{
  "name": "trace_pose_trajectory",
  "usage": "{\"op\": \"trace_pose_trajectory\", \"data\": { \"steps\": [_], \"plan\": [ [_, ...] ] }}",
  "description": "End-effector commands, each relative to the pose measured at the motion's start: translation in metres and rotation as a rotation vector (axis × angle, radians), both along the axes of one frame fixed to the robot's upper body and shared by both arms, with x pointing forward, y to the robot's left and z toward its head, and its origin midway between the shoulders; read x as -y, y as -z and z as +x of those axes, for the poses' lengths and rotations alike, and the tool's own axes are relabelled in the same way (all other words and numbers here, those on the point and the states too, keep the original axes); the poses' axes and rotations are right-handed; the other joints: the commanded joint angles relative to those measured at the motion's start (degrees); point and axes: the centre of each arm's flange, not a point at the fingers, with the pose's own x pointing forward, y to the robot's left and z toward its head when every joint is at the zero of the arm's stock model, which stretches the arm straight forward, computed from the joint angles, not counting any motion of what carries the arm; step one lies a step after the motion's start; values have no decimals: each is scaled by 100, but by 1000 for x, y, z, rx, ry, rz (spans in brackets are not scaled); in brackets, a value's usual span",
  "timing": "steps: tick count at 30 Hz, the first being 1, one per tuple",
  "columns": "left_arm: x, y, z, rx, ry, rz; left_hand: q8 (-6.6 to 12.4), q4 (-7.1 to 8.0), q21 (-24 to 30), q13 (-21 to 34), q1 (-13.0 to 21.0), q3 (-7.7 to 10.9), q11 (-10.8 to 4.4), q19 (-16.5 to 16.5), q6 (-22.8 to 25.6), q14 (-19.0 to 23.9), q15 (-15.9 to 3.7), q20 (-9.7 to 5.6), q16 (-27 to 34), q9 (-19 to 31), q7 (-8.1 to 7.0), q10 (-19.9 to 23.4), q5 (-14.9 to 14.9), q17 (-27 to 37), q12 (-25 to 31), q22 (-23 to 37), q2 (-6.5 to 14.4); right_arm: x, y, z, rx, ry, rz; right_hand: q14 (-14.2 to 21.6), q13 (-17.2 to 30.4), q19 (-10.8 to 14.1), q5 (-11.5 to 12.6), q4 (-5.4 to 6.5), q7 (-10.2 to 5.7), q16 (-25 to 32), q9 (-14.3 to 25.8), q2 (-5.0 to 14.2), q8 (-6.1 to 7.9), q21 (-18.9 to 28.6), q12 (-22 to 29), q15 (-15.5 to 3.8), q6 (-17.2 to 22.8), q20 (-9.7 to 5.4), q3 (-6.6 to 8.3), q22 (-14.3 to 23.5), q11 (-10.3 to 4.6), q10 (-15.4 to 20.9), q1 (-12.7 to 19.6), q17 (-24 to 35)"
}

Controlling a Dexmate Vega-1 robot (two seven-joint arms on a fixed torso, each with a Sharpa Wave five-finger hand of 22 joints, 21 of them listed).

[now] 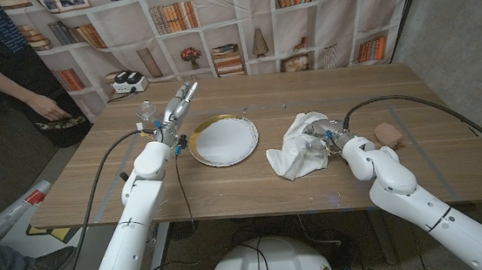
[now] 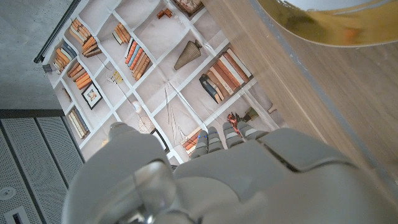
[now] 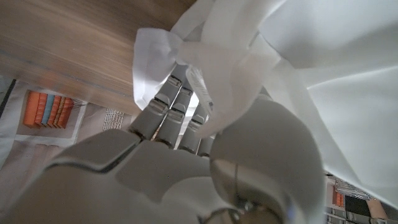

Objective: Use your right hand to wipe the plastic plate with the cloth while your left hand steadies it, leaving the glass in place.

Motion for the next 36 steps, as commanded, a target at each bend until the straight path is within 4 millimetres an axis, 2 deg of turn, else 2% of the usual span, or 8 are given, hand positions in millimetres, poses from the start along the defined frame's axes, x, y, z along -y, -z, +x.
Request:
{"op": "trace_pose_trajectory", "data": {
  "steps": [1, 2, 12, 14, 15, 18, 25, 36],
  "plan": [
    [2, 0, 1, 0, -6, -9, 4, 3, -29, 16, 22, -23, -12, -57, 15, -15, -19, 19, -1, 4, -23, 21, -8, 16, -34, 16, -23, 8, 10, 12, 18, 22, -9, 478, 79, 264, -59, 16, -84, 322, 45, 50, 37, 488, 96, -938, 456, -851, -190, 335, 40, 436, 361, 433],
    [2, 0, 1, 0, -6, -10, 3, 4, -29, 16, 23, -23, -19, -58, 15, -17, -20, 21, -2, 4, -23, 21, -8, 16, -34, 16, -23, 8, 10, 12, 22, 23, -10, 593, 81, 266, -66, 28, -98, 372, 51, 54, 30, 620, 161, -966, 527, -855, -242, 435, -46, 658, 423, 523],
    [4, -1, 2, 1, -3, -14, -2, 8, -28, 16, 28, -24, -27, -64, 13, -16, -16, 30, -2, 5, -25, 23, -12, 15, -36, 16, -20, 15, 15, 17, 56, 39, -6, 1271, 266, 210, -59, 62, -209, 875, 136, -7, 4, 2058, 323, -978, 1227, -823, -647, 1464, -170, 1586, 1049, 1464],
    [4, -1, 1, 1, -4, -12, -1, 9, -27, 16, 29, -24, -26, -62, 17, -18, -18, 27, -2, 5, -25, 23, -13, 15, -37, 16, -19, 16, 17, 18, 61, 45, -2, 1399, 402, 32, -62, 92, -229, 959, 198, -8, 12, 2612, 389, -978, 1455, -820, -762, 1814, -173, 1861, 1145, 1740],
    [5, -1, 1, 1, -4, -12, -1, 9, -26, 16, 29, -24, -17, -62, 17, -18, -16, 28, -2, 5, -25, 24, -13, 15, -37, 16, -19, 17, 18, 18, 67, 48, 2, 1482, 664, -291, -68, 110, -283, 963, 414, -7, 47, 3412, 432, -969, 1585, -820, -888, 2248, -166, 2060, 1270, 2071],
    [5, -1, 1, 1, -4, -12, -2, 11, -26, 16, 31, -24, -28, -63, 18, -14, -22, 28, -1, 5, -26, 23, -15, 15, -38, 16, -17, 19, 20, 18, 78, 56, 14, 1863, 1130, -353, -90, 94, -294, 1146, 542, 62, 300, 4203, 806, -964, 2110, -846, -933, 2467, -80, 2888, 1410, 2482],
    [5, -2, 1, 3, -5, -10, -4, 13, -25, 16, 35, -24, -29, -66, 20, -14, -12, 31, -2, 5, -22, 25, -18, 15, -39, 17, -15, 21, 15, 14, 112, 77, 41, 2029, 1321, -339, -102, 129, -249, 1234, 609, 122, 520, 4367, 881, -951, 2519, -837, -922, 2443, -112, 3027, 1402, 2643],
    [4, -5, -3, 14, -15, 0, -4, 12, -21, 16, 64, -9, -17, -64, 31, -11, -6, 25, -2, 5, -18, 24, -23, 14, -43, 16, 8, 26, -5, -2, 202, 88, 85, 2021, 1430, -359, -118, 168, -241, 1221, 578, 187, 568, 4342, 914, -941, 2640, -821, -883, 2343, -148, 3141, 1336, 2713]
  ]
}}
